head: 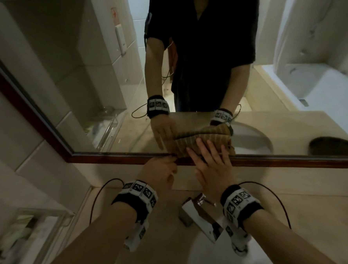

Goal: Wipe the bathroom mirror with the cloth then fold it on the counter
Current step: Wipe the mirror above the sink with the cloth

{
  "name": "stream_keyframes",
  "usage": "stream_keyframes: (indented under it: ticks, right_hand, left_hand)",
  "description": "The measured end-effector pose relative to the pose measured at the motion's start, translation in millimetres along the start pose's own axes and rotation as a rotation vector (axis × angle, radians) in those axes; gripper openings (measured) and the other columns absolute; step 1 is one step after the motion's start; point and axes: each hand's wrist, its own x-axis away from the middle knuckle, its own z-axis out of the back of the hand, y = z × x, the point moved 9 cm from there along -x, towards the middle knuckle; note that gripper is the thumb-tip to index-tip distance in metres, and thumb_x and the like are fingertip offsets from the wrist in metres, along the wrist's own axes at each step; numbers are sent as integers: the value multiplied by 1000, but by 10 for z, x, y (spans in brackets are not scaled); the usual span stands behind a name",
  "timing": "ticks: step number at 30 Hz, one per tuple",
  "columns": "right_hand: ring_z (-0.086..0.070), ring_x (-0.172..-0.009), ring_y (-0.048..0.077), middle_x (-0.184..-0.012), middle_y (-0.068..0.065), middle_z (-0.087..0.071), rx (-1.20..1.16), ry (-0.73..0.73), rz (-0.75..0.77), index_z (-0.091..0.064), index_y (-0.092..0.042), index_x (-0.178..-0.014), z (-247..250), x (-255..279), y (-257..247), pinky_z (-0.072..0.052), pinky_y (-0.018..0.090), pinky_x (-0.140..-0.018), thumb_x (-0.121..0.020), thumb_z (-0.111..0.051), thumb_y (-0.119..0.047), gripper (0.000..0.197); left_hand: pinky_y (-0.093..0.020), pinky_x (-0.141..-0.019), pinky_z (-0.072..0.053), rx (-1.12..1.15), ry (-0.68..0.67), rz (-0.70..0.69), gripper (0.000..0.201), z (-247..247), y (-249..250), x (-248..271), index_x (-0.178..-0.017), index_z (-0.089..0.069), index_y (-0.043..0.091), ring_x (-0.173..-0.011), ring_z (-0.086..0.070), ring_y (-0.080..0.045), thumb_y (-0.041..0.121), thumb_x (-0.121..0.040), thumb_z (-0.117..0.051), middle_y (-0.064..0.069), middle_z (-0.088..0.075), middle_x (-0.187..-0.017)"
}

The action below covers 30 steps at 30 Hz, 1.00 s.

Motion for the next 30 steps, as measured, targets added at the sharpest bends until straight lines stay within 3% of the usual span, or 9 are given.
stream_keyframes:
  ticks: [3,7,10,15,19,22,26,28,30]
  right_hand:
    - [-12,-145,29,-158,-2,8,4,154,-15,-10,-37,-151,663,-391,56,-1,53,-116,-95,-33,-45,61]
    - [-6,-147,31,-161,7,-4,-30,413,-114,-15,-34,-152,1657,-924,137,0,53,-117,-98,-32,-42,57]
    - [-6,-146,35,-160,12,-9,-30,473,-157,-17,-31,-152,1653,-982,16,2,55,-117,-98,-35,-40,58]
    - [-8,-145,34,-160,3,3,-33,114,-47,-9,-33,-152,219,-402,-454,3,55,-115,-93,-37,-42,66]
    - [-23,-141,32,-160,3,-11,17,-106,14,-20,-31,-151,-356,-134,-656,-12,55,-113,-92,-37,-43,63]
    - [-16,-145,30,-160,0,-2,11,-128,23,-20,-32,-152,-259,-188,-665,-6,52,-114,-93,-34,-44,61]
    - [-6,-147,29,-161,2,3,8,5,29,-17,-31,-152,320,-551,-820,-1,53,-116,-95,-30,-44,61]
    - [-4,-147,31,-161,5,1,-26,108,5,-15,-31,-152,785,-868,-932,-1,55,-117,-94,-35,-42,63]
    - [-2,-147,32,-161,8,-2,-98,236,-19,-17,-30,-152,1283,-1199,-1042,0,55,-117,-95,-37,-42,61]
  left_hand:
    - [-31,-68,-56,74,3,116,21,-14,-350,184,-74,-71,12,-82,-72,-24,2,-57,-79,-6,-68,-118]
    - [-32,-94,-48,-11,-125,150,31,-134,-525,244,-119,-62,15,-119,-56,-21,20,-91,-49,5,-39,-151]
    - [-35,-86,-52,-74,-159,155,39,-101,-499,206,-131,-54,16,-105,-62,-22,26,-95,-41,0,-46,-147]
    - [-27,-82,-48,-5,-142,78,26,-145,-558,281,-108,-66,15,-108,-61,-18,24,-93,-47,3,-27,-156]
    - [-29,-71,-52,51,-23,-27,16,-153,-641,343,-77,-69,16,-91,-64,-24,20,-83,-54,1,-57,-134]
    - [-35,-69,-57,69,42,-58,13,-185,-814,498,-66,-66,15,-87,-68,-29,18,-71,-55,-7,-61,-130]
    - [-41,-80,-55,107,48,77,38,-210,-1239,684,-78,-69,12,-102,-64,-34,30,-81,-35,-1,-54,-140]
    - [-41,-86,-53,84,50,145,31,-164,-1432,776,-81,-70,13,-107,-62,-33,27,-84,-42,1,-52,-142]
    - [-36,-75,-55,91,91,207,12,-108,-1579,886,-78,-71,13,-92,-67,-32,16,-78,-60,0,-59,-133]
